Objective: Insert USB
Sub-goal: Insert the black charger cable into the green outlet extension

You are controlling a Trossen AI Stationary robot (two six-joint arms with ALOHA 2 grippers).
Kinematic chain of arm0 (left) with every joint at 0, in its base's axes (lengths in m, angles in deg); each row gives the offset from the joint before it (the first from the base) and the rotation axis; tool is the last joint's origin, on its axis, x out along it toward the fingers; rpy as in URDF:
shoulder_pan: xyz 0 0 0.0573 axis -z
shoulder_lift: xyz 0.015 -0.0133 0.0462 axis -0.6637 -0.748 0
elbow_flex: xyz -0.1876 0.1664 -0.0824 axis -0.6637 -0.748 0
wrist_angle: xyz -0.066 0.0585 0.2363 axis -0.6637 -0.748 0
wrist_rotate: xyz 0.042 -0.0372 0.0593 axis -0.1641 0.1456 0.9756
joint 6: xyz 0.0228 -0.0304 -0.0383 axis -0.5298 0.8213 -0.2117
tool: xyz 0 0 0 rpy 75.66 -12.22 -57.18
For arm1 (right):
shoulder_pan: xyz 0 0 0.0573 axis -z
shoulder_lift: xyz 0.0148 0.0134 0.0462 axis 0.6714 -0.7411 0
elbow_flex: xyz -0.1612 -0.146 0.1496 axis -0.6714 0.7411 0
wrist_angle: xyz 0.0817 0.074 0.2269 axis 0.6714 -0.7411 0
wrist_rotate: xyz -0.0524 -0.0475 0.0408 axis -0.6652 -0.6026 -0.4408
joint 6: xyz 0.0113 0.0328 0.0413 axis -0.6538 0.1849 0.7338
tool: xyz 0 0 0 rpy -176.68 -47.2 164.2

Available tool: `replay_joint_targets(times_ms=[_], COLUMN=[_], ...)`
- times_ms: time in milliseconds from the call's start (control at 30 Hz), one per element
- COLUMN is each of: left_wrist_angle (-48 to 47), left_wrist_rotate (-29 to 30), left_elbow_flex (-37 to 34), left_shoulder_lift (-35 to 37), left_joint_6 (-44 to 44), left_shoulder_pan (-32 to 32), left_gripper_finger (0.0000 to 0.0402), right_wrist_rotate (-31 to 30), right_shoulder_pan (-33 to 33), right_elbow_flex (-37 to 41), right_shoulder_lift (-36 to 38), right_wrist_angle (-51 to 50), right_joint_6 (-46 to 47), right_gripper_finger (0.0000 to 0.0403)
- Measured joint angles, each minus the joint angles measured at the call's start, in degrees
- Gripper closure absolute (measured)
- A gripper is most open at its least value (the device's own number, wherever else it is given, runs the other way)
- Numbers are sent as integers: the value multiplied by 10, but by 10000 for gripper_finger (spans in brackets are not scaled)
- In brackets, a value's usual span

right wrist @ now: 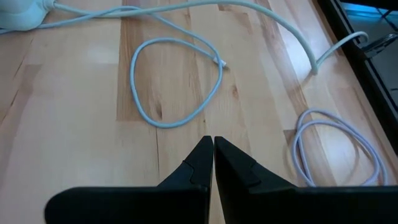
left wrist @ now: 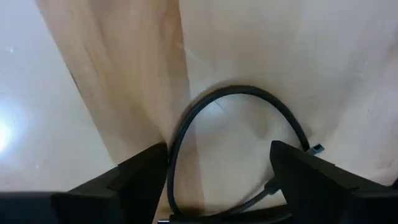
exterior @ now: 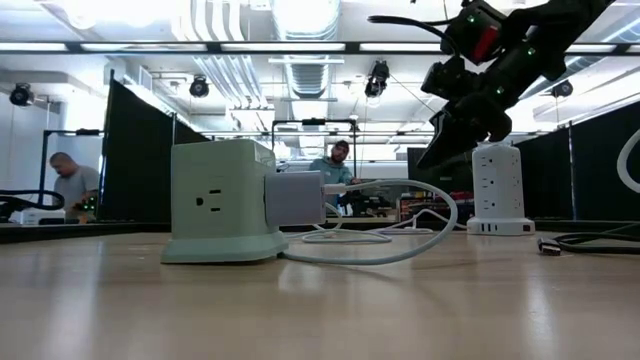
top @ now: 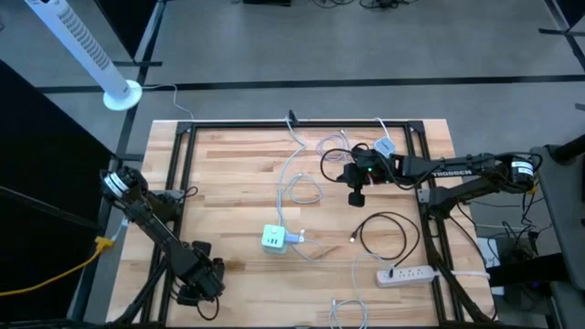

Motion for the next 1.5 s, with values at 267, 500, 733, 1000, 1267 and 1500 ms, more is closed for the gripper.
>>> replay_joint_targets(times_ms=[267,500,733,1000,1267,1500], left_wrist_angle=[6,17,14,10,56,146], left_wrist_rotate=[101,166,241,50,3,-20], left_elbow_flex=[6,16,45,43,35,35], left_shoulder_lift=[0,18,48,70,52,4], left_joint_6=[-88,-158,-167,-100,-64,-6], left_shoulder_pan=[-60,-135,-204,-215,-159,-137], left_gripper_finger=[128,128,128,128,128,128], right_wrist_rotate=[0,0,0,0,0,0], right_shoulder_pan=[1,1,1,1,1,1], right_elbow_flex=[0,0,0,0,0,0], right_shoulder_lift=[0,0,0,0,0,0], right_wrist_angle=[27,28,29,29,29,30], right_joint_6=[-3,-3,4,6,-9,-18], right_gripper_finger=[403,403,403,403,403,403])
